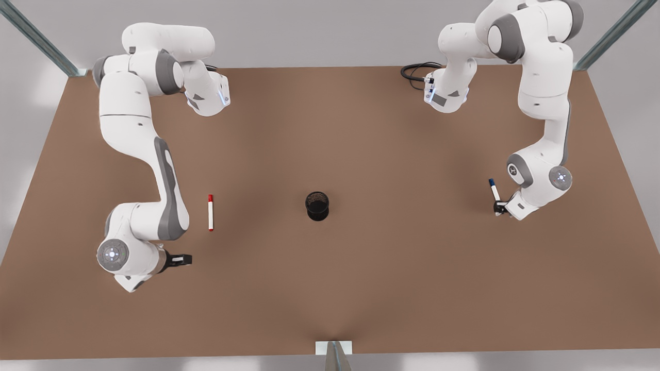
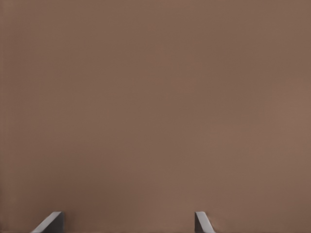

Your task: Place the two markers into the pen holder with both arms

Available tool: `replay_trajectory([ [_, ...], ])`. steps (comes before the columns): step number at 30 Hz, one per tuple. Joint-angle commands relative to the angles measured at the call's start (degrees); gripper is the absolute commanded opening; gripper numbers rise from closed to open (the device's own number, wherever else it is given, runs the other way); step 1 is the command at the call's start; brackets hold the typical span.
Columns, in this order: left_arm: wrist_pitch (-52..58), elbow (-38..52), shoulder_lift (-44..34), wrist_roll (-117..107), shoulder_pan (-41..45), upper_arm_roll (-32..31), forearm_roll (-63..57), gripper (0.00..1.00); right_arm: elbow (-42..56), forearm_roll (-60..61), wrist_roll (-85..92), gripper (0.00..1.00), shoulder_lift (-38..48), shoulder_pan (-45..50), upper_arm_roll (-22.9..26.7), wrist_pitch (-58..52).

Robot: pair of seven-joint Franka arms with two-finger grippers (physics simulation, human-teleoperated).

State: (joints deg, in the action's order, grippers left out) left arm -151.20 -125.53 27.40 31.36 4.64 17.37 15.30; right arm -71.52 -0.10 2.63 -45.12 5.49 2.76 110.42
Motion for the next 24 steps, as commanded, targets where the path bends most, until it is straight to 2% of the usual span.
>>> replay_trajectory([
  [1,-0.41,0.03,0.20,7.66,-0.06,-0.05,0.26,0.60,-1.51,0.19,-2.54,1.00,-0.06,1.72,-0.03,1.64],
  [5,-0.41,0.03,0.46,7.66,0.02,0.03,0.26,0.52,-13.55,0.28,-4.74,1.00,6.62,1.90,-1.70,3.40],
  [6,-0.41,0.03,0.46,7.66,0.02,0.03,0.26,0.49,-20.93,0.28,-4.83,1.00,10.14,1.90,-1.70,8.40],
  [8,-0.41,0.03,0.63,7.66,0.02,0.03,0.26,0.47,-27.88,0.28,-4.92,1.00,12.60,1.72,-1.70,13.77],
  [12,-0.41,0.03,0.81,7.66,0.02,-0.05,0.26,0.42,-29.99,0.37,-6.15,1.00,12.87,1.81,-2.05,13.51],
  [16,-0.32,0.03,0.81,7.40,0.02,-0.05,1.40,0.34,-31.58,0.37,-6.50,0.96,12.78,1.81,-2.05,13.07],
  [22,-0.23,0.03,0.81,7.13,0.11,-0.41,3.42,0.21,-32.10,0.37,-6.94,0.82,10.76,2.25,-2.40,13.69],
  [24,-0.15,0.03,0.81,6.96,0.20,-0.58,3.95,0.21,-32.10,0.28,-6.94,0.78,10.14,2.25,-2.84,13.77],
])
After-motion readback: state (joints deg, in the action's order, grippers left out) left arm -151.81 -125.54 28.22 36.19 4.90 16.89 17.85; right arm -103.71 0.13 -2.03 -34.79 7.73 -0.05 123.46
